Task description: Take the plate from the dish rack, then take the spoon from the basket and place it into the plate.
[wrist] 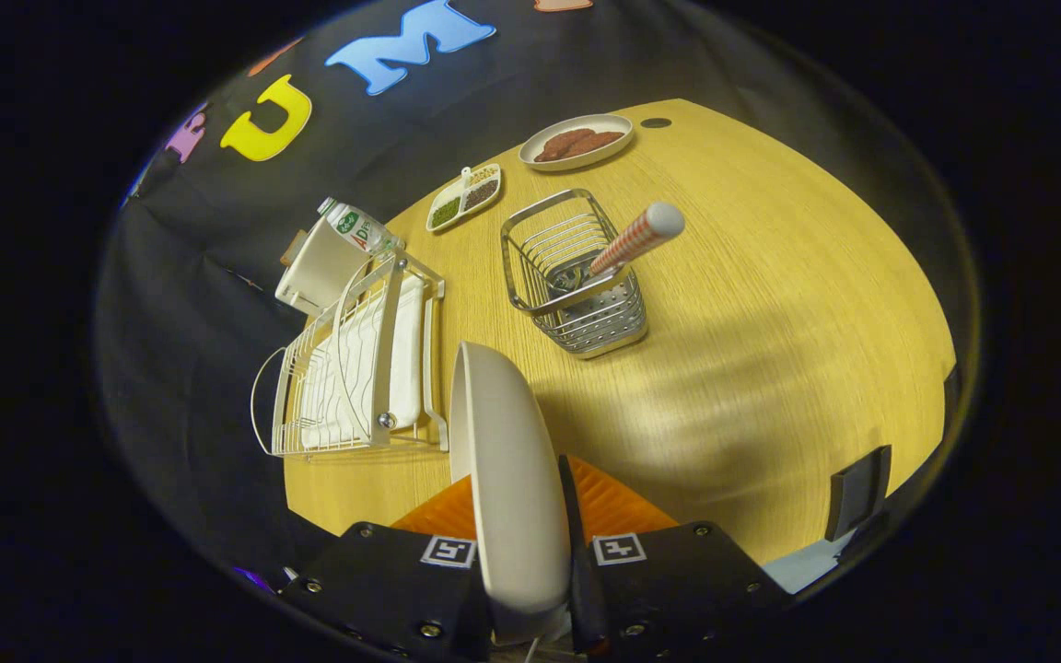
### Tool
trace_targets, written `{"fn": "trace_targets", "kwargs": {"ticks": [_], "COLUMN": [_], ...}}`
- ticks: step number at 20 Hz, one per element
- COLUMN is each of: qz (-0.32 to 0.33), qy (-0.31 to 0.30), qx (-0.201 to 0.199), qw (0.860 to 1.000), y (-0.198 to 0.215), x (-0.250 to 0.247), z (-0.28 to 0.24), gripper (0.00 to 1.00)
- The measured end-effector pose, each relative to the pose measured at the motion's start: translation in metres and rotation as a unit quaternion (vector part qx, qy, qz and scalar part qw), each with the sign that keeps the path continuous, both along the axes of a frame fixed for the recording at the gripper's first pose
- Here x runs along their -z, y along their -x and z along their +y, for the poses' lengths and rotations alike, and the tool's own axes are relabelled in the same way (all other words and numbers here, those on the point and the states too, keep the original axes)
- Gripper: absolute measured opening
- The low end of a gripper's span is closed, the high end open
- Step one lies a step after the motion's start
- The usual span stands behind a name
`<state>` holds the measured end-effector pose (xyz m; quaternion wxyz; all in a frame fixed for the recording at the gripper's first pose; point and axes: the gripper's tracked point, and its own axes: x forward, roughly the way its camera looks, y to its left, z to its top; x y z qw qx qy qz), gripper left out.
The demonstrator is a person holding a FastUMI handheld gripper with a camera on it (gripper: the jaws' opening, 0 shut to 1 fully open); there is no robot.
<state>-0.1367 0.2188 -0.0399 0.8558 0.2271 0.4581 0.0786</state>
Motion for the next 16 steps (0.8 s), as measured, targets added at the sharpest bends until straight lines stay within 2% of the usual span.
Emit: {"fn": "trace_targets", "kwargs": {"ticks": [4,7,9,10,12,16], "qz": [0.007,0.0,-0.026,-0.039,-0.053,-0.056], "qy": [-0.068,-0.081,-0.044,-0.015,0.021,0.016], "qx": [-0.017,-0.018,-0.028,-0.036,-0.048,-0.035], "qw": [0.998,0.997,0.998,0.998,0.997,0.998], "y": [0.002,-0.001,-0.001,0.001,0.001,0.004], "x": [0.024,0.035,0.035,0.032,0.033,0.033], "z": [0.004,-0.005,-0.02,-0.029,-0.044,-0.059], "gripper": [0.32,0.32,0.34,0.42,0.52,0.52]}}
